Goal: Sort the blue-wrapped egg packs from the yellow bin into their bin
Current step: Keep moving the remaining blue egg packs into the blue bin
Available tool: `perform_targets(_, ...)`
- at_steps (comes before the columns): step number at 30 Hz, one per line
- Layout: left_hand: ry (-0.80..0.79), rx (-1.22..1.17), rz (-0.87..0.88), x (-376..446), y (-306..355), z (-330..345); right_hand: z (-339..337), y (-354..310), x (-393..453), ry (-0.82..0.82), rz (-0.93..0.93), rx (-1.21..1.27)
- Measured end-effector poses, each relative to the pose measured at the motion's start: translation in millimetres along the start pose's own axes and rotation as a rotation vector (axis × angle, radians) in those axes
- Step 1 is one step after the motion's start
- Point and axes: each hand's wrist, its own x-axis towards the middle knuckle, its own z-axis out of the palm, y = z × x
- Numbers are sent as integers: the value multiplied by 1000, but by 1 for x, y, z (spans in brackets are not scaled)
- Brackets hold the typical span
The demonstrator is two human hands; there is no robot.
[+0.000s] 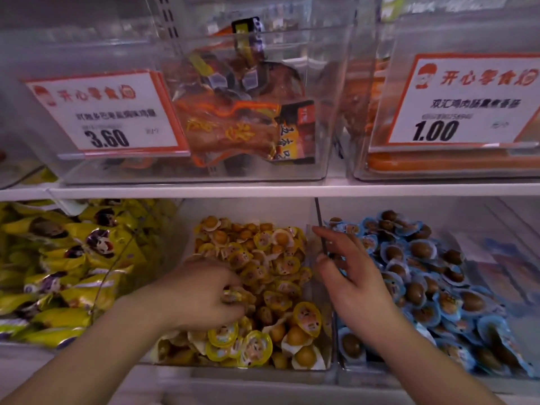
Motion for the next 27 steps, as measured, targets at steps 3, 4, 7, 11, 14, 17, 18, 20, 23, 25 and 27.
perform_targets(3, 160, -55, -50, 20, 4, -11, 3, 2, 2, 36, -7, 3)
perform_targets(4, 275, -59, -25, 33, 10, -13, 4, 4, 3, 49, -8, 4)
perform_targets(7, 387, -121, 88, 80, 43, -8, 5, 7, 4, 66, -4, 17)
perform_targets(11, 215, -46, 29, 124, 67, 21, 5, 9, 4, 62, -7, 50)
perform_targets(14, 184, 130, -44, 128, 60, 22, 4, 8, 4, 59, -9, 37)
perform_targets(17, 130, 212, -56, 118, 44, 12, 3, 6, 4, 46, 9, 44)
perform_targets(18, 119, 206, -49, 113, 38, 9, 2, 6, 4, 42, 14, 48)
perform_targets(20, 117, 177, -6, 103, 27, 9, 2, 4, 4, 38, 20, 47)
perform_targets(23, 149, 67, 21, 93, 20, 18, 3, 3, 4, 43, 17, 35)
perform_targets(25, 166, 36, -9, 95, 21, 23, 3, 2, 4, 47, 15, 32)
perform_targets(27, 213, 45, -33, 101, 26, 27, 3, 1, 4, 43, 15, 35)
